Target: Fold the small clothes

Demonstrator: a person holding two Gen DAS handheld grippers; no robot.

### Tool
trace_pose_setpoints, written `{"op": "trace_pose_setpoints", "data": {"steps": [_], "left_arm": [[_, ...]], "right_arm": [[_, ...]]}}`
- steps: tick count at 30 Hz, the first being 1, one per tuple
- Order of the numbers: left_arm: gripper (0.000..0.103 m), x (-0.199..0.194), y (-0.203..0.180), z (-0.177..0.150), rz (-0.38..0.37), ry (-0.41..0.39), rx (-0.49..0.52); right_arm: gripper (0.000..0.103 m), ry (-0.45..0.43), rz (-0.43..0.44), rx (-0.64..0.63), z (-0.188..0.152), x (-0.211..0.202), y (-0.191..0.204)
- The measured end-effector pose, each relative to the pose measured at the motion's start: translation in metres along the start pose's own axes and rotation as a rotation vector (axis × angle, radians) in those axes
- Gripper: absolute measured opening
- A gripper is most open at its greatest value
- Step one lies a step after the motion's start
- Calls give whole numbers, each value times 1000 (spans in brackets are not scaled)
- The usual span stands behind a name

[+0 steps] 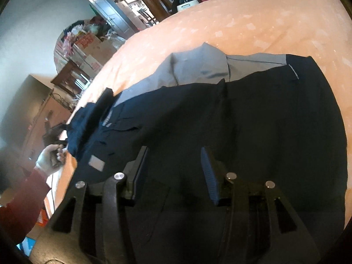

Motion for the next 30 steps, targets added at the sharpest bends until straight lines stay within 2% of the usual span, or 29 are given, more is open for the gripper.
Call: {"op": "trace_pose_setpoints", "data": {"steps": [1,3,6,7,9,10,11,13,15,17,19,22,27,30], "left_arm": [[45,-1,-5,1,-4,0,-4],[30,-3,-13,-3,-43,10,-19],[28,-8,-6,-10,-83,37,-79],[35,-10,-4,-13,-130,63,-137],[52,-17,4,-20,-290,107,-292],[54,-21,9,-21,-350,112,-345],[54,-23,15,-20,-376,112,-375],[54,-22,18,-19,-377,109,-375],[56,-17,12,-18,-340,122,-346],[62,-18,3,-13,-338,114,-338],[73,-16,-1,-12,-350,99,-344],[73,-12,0,-12,-349,99,-362],[73,-43,19,-29,-376,85,-345],[74,-42,20,-26,-373,91,-349]], "right_arm": [[47,-5,-5,-1,2,-2,0],[47,-18,-1,5,3,-9,0],[48,-29,15,17,3,-17,-2],[49,-32,6,13,3,-18,-4],[49,-28,1,16,-2,-18,-7],[49,-23,1,24,-5,-17,-9],[49,-14,-2,33,-10,-15,-11],[49,1,-6,38,-16,-14,-12],[49,15,-6,41,-20,-10,-12],[49,17,-1,42,-23,-8,-11],[49,18,9,39,-23,-6,-9],[49,14,22,34,-22,-4,-3],[51,18,23,15,-23,-6,0],[51,17,22,5,-21,-5,2]]}}
Point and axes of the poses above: each gripper's, at about its wrist camera, not at the fingertips, and x roughly the way its jaws point, y to its left, z to its top, the point moved 10 cm from there along x, roughly the way its jaws point, and after that the axes turned 13 degrees about -x, right-handed, at the moved point
